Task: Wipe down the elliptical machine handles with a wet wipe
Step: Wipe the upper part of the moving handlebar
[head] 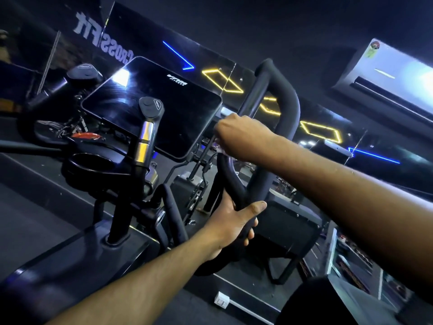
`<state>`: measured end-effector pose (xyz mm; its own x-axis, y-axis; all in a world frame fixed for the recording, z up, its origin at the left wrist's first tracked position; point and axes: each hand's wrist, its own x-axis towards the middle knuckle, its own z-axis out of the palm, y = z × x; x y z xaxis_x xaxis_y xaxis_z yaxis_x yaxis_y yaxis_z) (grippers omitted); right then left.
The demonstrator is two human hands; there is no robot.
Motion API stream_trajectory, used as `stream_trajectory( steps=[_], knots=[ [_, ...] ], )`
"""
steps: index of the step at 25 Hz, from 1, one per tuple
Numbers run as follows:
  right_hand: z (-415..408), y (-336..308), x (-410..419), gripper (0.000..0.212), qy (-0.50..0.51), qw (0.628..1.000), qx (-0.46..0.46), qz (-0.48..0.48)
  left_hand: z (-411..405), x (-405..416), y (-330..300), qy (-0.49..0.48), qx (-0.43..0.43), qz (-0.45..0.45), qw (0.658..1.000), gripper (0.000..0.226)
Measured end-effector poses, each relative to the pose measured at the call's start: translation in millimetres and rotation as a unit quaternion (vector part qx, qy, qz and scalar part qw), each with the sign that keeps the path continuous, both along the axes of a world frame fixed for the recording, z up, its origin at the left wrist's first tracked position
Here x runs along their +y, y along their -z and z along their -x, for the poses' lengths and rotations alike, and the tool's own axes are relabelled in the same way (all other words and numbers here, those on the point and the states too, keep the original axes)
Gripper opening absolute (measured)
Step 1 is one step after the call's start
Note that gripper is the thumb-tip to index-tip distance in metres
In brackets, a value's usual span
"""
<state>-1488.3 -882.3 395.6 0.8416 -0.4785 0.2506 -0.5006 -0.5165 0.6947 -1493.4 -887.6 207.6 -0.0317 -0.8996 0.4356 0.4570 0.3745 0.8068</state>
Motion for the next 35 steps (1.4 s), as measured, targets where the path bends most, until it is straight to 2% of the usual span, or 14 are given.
stream_trajectory(
  steps=[2,5,8,10,12,15,17,19,23,26,28,30,32,35],
  knots=[
    [4,6,-2,0.005,-0.011,1.000,0.014,-0.011,-6,1,0,0.007,-0.019,-0.024,1.000,0.056],
    [13,12,-15,0.008,-0.050,0.997,0.052,-0.009,-29,-3,-13,0.004,-0.041,-0.070,0.997,0.049],
    [22,-1,-29,0.016,-0.091,0.995,-0.034,0.010,-55,-18,-41,-0.130,-0.052,-0.047,0.989,0.037],
    [23,7,-30,0.012,-0.095,0.995,-0.005,0.013,-68,-27,-54,-0.225,-0.093,0.011,0.970,0.042],
    [23,6,-35,0.011,-0.105,0.994,0.009,0.021,-72,-31,-59,-0.272,-0.147,0.037,0.950,0.026],
    [28,-8,-47,0.010,-0.109,0.990,-0.066,0.060,-74,-35,-54,-0.269,-0.150,0.028,0.951,0.034],
    [29,1,-49,0.009,-0.141,0.989,-0.038,0.034,-74,-37,-51,-0.258,-0.133,0.032,0.956,0.042],
    [35,10,-49,0.011,-0.179,0.983,0.030,0.039,-76,-38,-51,-0.250,-0.132,0.032,0.959,0.038],
    [46,-7,-59,0.025,-0.206,0.972,-0.065,0.094,-72,-29,-53,-0.239,-0.125,0.023,0.963,0.028],
    [46,5,-54,0.026,-0.225,0.973,-0.006,0.055,-71,-26,-54,-0.235,-0.120,0.030,0.964,0.030],
    [53,-6,-53,0.032,-0.232,0.972,0.014,0.026,-71,-27,-55,-0.239,-0.119,0.026,0.963,0.020],
    [60,-22,-54,0.032,-0.237,0.969,0.016,0.067,-70,-28,-55,-0.241,-0.122,0.020,0.963,0.013],
    [66,-30,-60,0.030,-0.256,0.958,-0.008,0.130,-75,-27,-56,-0.246,-0.163,0.016,0.955,0.021],
    [69,-21,-63,0.023,-0.237,0.966,-0.045,0.093,-95,-27,-73,-0.302,-0.321,0.005,0.898,0.048]
  ],
)
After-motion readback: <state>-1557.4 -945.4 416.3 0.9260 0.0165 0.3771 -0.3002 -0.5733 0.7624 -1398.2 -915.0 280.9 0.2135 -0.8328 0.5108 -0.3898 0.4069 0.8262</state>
